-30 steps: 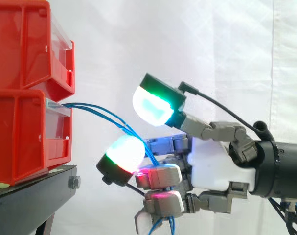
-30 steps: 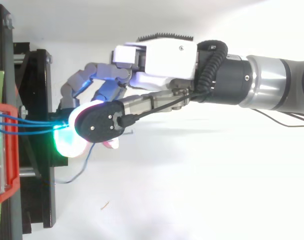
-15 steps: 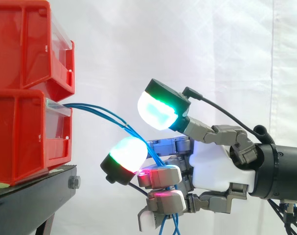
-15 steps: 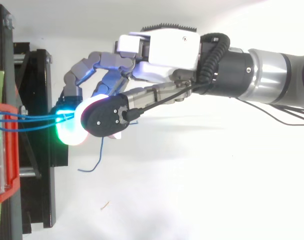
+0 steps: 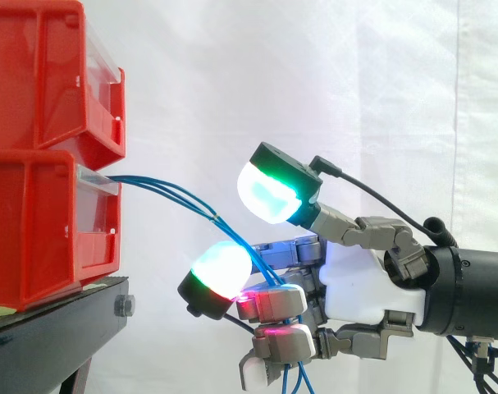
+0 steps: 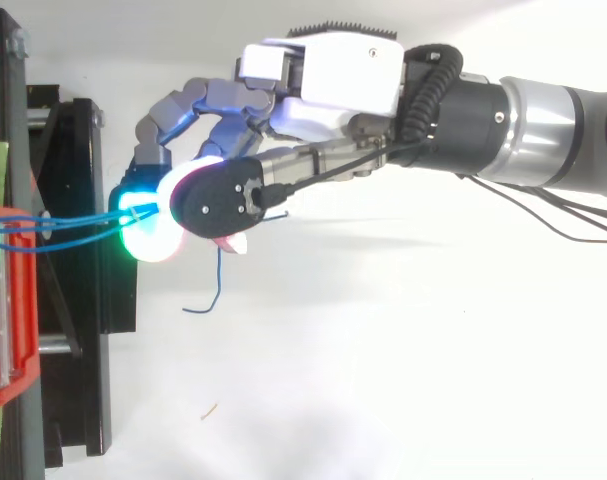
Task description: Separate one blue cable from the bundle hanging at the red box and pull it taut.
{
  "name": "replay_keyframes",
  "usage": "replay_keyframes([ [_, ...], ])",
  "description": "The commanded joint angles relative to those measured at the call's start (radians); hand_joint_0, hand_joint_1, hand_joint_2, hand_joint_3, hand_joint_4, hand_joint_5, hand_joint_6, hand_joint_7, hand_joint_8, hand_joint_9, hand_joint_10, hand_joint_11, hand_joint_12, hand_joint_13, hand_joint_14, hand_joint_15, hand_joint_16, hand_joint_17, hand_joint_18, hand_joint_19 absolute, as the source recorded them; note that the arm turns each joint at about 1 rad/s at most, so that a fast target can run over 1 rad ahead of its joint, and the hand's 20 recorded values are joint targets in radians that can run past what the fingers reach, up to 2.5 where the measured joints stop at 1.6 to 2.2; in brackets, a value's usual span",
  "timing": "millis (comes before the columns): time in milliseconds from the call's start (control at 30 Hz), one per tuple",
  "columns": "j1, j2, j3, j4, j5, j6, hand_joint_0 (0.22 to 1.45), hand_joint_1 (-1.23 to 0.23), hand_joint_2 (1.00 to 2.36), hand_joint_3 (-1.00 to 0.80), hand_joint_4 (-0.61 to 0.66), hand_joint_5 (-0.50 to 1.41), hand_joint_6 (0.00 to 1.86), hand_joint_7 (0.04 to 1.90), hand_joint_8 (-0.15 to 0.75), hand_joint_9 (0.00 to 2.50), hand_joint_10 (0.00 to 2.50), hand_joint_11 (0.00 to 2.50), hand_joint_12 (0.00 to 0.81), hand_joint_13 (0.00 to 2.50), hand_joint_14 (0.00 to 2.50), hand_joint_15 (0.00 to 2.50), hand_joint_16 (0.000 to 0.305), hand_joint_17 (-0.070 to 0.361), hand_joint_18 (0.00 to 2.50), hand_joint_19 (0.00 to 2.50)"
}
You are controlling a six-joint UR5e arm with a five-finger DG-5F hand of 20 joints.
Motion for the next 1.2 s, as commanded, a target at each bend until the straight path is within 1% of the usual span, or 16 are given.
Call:
replay_keyframes([
  [0,-0.005,0.0,0.001,0.004,-0.003,0.001,0.58,-0.39,1.0,-0.49,0.16,-0.23,0.83,0.91,0.253,1.01,0.09,1.75,0.377,1.13,0.02,1.24,0.047,0.106,0.8,0.7],
  [100,-0.006,0.001,0.007,0.005,-0.003,-0.001,0.6,-0.44,1.01,-0.39,0.16,-0.23,0.84,0.92,0.244,1.01,0.08,1.75,0.365,1.13,0.02,1.25,0.047,0.106,0.8,0.7],
  [300,0.001,0.001,0.02,0.002,-0.003,-0.014,0.61,-0.55,1.02,-0.26,0.16,-0.24,0.87,0.9,0.256,1.0,0.1,1.73,0.36,1.13,0.02,1.25,0.047,0.106,0.8,0.68],
  [433,0.003,0.0,0.037,0.001,-0.003,-0.027,0.62,-0.61,1.02,-0.23,0.15,-0.23,0.88,0.89,0.246,1.0,0.12,1.72,0.366,1.14,0.02,1.25,0.047,0.106,0.81,0.68],
  [633,0.004,0.001,0.041,-0.001,-0.003,-0.03,0.64,-0.68,1.02,-0.25,0.11,-0.23,0.89,0.86,0.243,1.0,0.14,1.71,0.359,1.15,0.02,1.24,0.047,0.105,0.81,0.67],
  [800,0.011,0.001,0.041,-0.007,0.0,-0.03,0.66,-0.74,1.02,-0.26,0.08,-0.23,0.89,0.82,0.242,1.01,0.11,1.73,0.355,1.16,0.02,1.24,0.046,0.104,0.81,0.66],
  [867,0.015,0.001,0.04,-0.01,0.001,-0.031,0.67,-0.76,1.02,-0.29,0.08,-0.23,0.89,0.84,0.243,1.01,0.1,1.75,0.35,1.15,0.02,1.24,0.046,0.103,0.81,0.65],
  [900,0.015,0.001,0.04,-0.01,0.001,-0.031,0.68,-0.8,1.02,-0.31,0.08,-0.23,0.91,0.87,0.249,1.02,0.1,1.74,0.355,1.16,0.02,1.24,0.046,0.103,0.82,0.65],
  [1033,0.021,0.001,0.04,-0.019,0.005,-0.031,0.71,-0.83,1.01,-0.36,0.11,-0.23,0.93,0.91,0.259,1.03,0.1,1.74,0.362,1.16,0.03,1.24,0.046,0.103,0.83,0.64],
  [1067,0.023,0.001,0.041,-0.019,0.005,-0.031,0.73,-0.84,1.01,-0.37,0.12,-0.23,0.94,0.95,0.261,1.03,0.09,1.75,0.356,1.16,0.03,1.23,0.046,0.103,0.83,0.64],
  [1100,0.023,0.001,0.04,-0.021,0.005,-0.031,0.74,-0.84,1.01,-0.39,0.12,-0.23,0.94,0.95,0.262,1.05,0.08,1.75,0.357,1.16,0.03,1.23,0.045,0.102,0.83,0.64],
  [1167,0.029,0.0,0.04,-0.03,0.006,-0.031,0.75,-0.84,1.01,-0.43,0.12,-0.23,0.95,0.94,0.263,1.05,0.09,1.76,0.361,1.16,0.03,1.22,0.045,0.102,0.84,0.64],
])
